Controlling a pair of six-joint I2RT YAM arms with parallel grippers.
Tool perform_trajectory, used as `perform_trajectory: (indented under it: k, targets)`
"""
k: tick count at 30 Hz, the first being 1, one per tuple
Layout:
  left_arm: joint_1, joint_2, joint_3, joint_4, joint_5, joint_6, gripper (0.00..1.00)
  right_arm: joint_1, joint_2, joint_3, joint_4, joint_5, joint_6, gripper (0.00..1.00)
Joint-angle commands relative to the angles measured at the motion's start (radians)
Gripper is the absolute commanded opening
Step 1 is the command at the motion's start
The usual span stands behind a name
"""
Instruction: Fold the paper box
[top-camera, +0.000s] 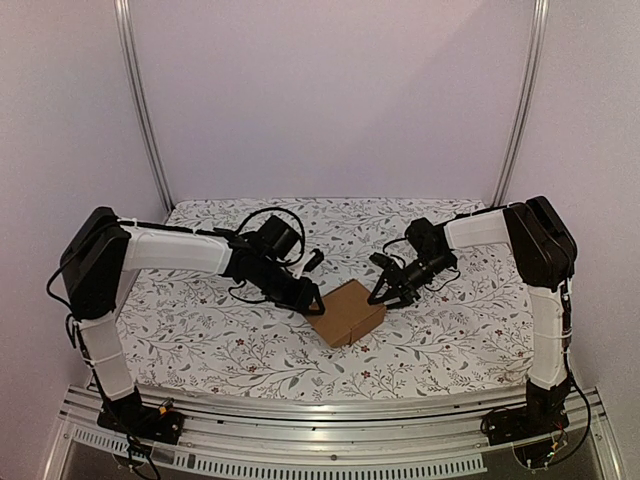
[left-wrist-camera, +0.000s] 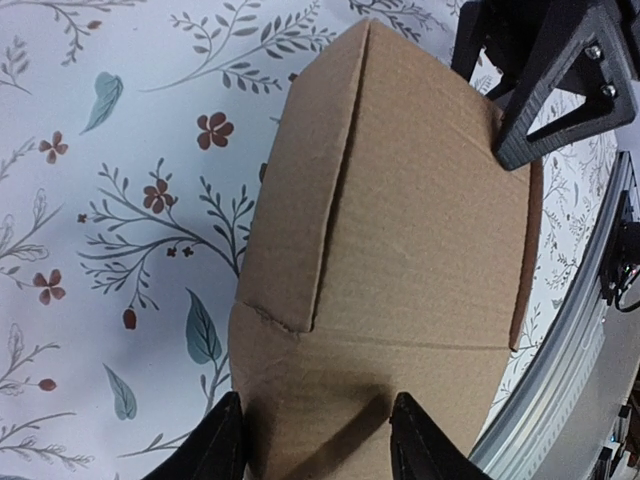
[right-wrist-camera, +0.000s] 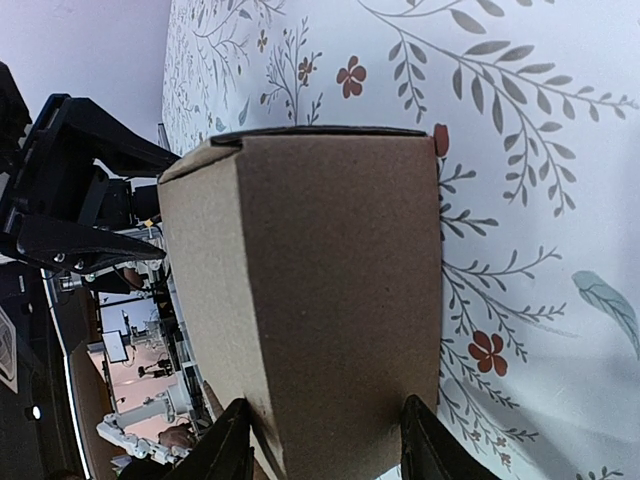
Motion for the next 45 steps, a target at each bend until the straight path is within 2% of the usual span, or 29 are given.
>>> perform_trajectory:
  k: [1, 5, 9, 13, 27, 45]
  targets:
    - [0.011, 0.018, 0.004, -0.015, 0.005, -0.005, 0.51, -0.001, 0.039, -0.007, -0.039, 0.121, -0.013, 0.49]
    - [0.012, 0.023, 0.023, -0.024, -0.032, 0.014, 0.55, -0.001, 0.041, -0.007, -0.038, 0.121, -0.016, 0.49]
    - [0.014, 0.086, 0.07, -0.049, 0.011, 0.027, 0.55, -0.001, 0.045, -0.004, -0.04, 0.122, -0.016, 0.49]
    - [0.014, 0.127, 0.096, -0.055, 0.072, 0.022, 0.52, -0.001, 0.043, -0.004, -0.042, 0.126, -0.017, 0.49]
    - [0.018, 0.048, 0.141, -0.169, 0.132, -0.002, 0.45, -0.001, 0.042, -0.002, -0.046, 0.13, -0.022, 0.48]
    - [0.02, 0.143, 0.142, -0.186, 0.103, -0.047, 0.42, -0.002, 0.033, -0.004, -0.051, 0.14, -0.029, 0.49]
